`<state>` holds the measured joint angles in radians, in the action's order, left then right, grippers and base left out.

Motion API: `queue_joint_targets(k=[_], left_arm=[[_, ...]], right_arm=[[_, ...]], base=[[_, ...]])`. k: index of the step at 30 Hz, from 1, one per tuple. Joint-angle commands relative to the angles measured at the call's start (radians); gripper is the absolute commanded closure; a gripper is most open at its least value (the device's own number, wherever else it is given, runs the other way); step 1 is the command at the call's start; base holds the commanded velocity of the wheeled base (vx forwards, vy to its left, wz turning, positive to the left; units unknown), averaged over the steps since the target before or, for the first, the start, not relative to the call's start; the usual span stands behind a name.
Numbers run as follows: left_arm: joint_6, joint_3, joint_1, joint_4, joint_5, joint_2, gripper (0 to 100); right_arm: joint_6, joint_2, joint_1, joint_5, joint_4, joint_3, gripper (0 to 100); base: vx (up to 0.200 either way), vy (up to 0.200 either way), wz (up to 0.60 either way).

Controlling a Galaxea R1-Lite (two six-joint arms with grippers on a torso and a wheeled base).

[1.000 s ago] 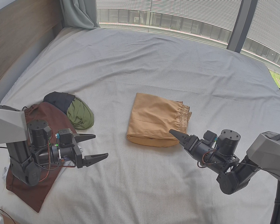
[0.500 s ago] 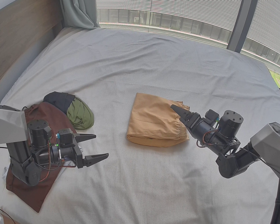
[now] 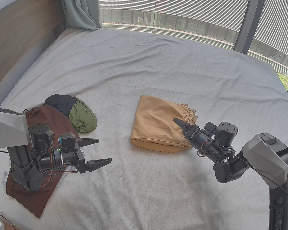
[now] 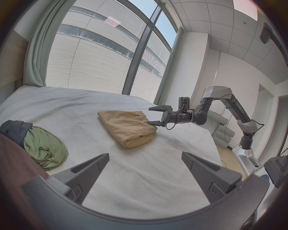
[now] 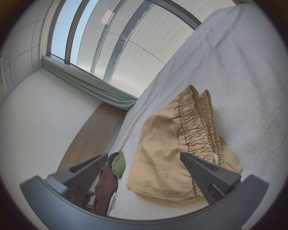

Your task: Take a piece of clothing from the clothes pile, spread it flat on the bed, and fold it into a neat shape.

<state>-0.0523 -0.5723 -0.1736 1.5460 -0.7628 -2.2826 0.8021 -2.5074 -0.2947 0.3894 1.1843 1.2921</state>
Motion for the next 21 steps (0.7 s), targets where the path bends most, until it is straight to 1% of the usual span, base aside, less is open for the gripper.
queue_joint_targets(k=[1,7,11,13,16,17,21], left_arm=[[0.0,0.0,0.0,0.0,-0.001,-0.006,0],[0.0,0.002,-0.003,0.0,-0.001,-0.005,0],[0.002,0.002,-0.009,0.0,-0.001,-0.002,0],[0.003,0.002,-0.02,0.002,-0.001,0.009,0],[0.003,0.012,-0.02,0.002,-0.003,0.035,0],[0.003,0.012,-0.02,0.002,-0.003,0.035,0],[0.0,0.052,-0.041,0.0,-0.004,0.086,0]], right_arm=[[0.0,-0.048,0.008,-0.001,0.002,0.012,0],[0.002,-0.044,0.005,-0.003,0.009,0.001,0],[0.009,-0.005,-0.006,-0.006,0.014,-0.02,0],[0.023,0.045,-0.015,-0.007,0.025,-0.051,0],[0.028,0.127,-0.035,-0.007,0.063,-0.126,0],[0.028,0.127,-0.035,-0.007,0.063,-0.126,0],[0.017,0.297,-0.078,-0.009,0.115,-0.303,0]], base=[[0.0,0.0,0.0],[0.0,0.0,0.0],[0.0,0.0,0.0],[0.0,0.0,0.0],[0.0,0.0,0.0],[0.0,0.0,0.0],[0.0,0.0,0.0]])
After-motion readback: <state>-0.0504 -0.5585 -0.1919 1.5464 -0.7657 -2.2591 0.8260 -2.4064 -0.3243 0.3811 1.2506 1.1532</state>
